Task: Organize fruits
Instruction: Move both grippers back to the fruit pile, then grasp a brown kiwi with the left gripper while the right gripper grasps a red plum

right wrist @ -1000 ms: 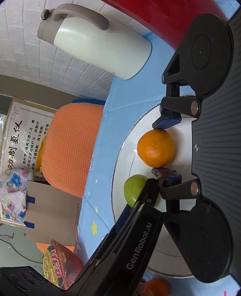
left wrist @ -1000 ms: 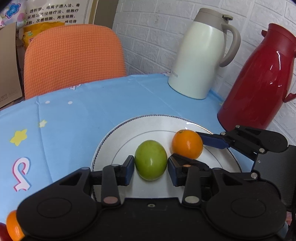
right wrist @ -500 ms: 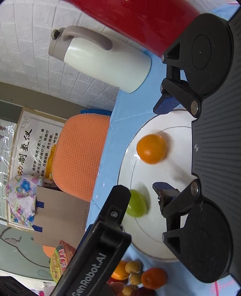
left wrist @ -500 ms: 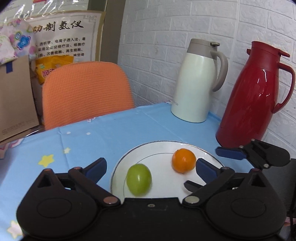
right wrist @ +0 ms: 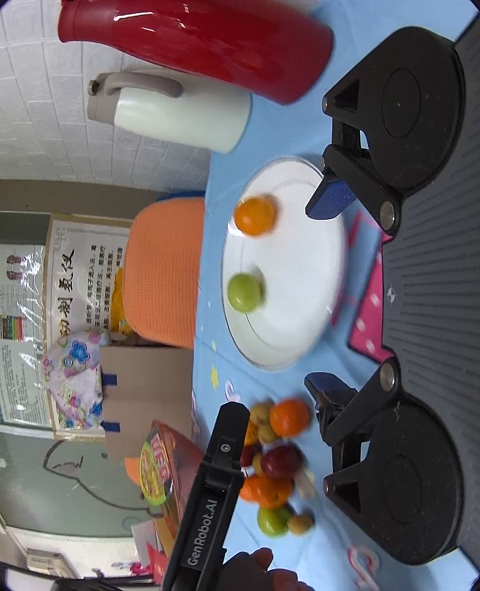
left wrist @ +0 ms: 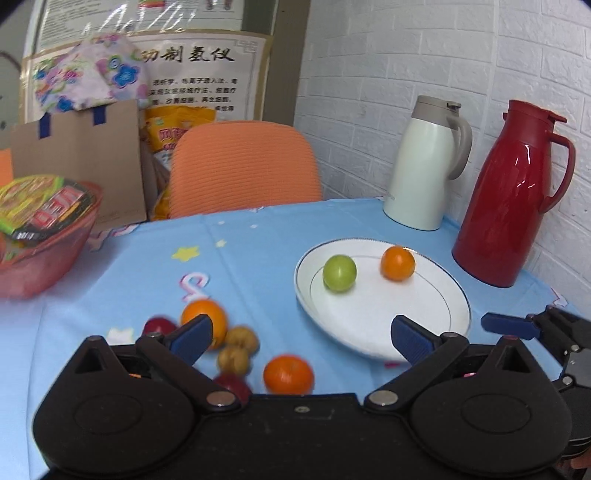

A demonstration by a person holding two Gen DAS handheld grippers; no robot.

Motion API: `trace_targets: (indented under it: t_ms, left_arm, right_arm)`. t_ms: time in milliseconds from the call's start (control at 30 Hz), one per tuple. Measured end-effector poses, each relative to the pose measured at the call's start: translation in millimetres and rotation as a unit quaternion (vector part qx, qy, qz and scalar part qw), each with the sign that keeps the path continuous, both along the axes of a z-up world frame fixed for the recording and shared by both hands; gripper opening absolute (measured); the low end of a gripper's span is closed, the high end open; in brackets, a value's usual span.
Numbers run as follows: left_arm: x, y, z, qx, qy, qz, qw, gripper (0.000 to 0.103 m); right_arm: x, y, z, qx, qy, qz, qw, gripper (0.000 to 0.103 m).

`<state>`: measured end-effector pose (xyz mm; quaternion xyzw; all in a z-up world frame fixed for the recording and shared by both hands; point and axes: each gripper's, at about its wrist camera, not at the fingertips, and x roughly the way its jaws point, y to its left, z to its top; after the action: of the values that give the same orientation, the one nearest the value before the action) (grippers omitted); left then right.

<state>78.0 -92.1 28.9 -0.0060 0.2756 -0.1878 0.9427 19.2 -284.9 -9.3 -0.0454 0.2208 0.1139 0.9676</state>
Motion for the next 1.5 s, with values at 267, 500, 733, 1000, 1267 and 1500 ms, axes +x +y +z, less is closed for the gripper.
trace_targets:
  t_ms: [267,500,733,1000,1267,1500]
  left_arm:
    - [-34.8,30.4,-22.1,0.026,0.025,0.024,0.9991,0.103]
    - [-53.0,72.5,-33.3,0.025,0.034,0.07,0.9967,0.103]
    - [-55.8,102.1,-30.1,-0.009,0.033,0.094,0.995,0.103]
    - [-51.1,93.2,-41.2,-0.006,0.044,0.036,0.9984,0.093]
    - [-37.9,92.0,-50.7,-0.022,0.063,0.028,0.9974,0.092]
    - [-38.6,101.1,-49.7,-0.029,0.068,0.027,0.9969,0.091]
  right_arm:
    - [-23.7,25.8,-19.6,0.032,0.033,0.02,0.999,0.103]
    - [-31.1,43.7,-27.4,0.036,0.052,0.043,0.997,0.103]
    - [-35.8,70.6,-26.0,0.022,0.05,0.07,0.996,0.103]
    - [-37.2,72.3,-23.3,0.017,0.057,0.053,0.997,0.103]
    - [-31.3,80.7,-24.1,0.02,0.066,0.053,0.996,0.103]
    - [-18.1,93.2,-22.4,0.004,0.069,0.064,0.996,0.103]
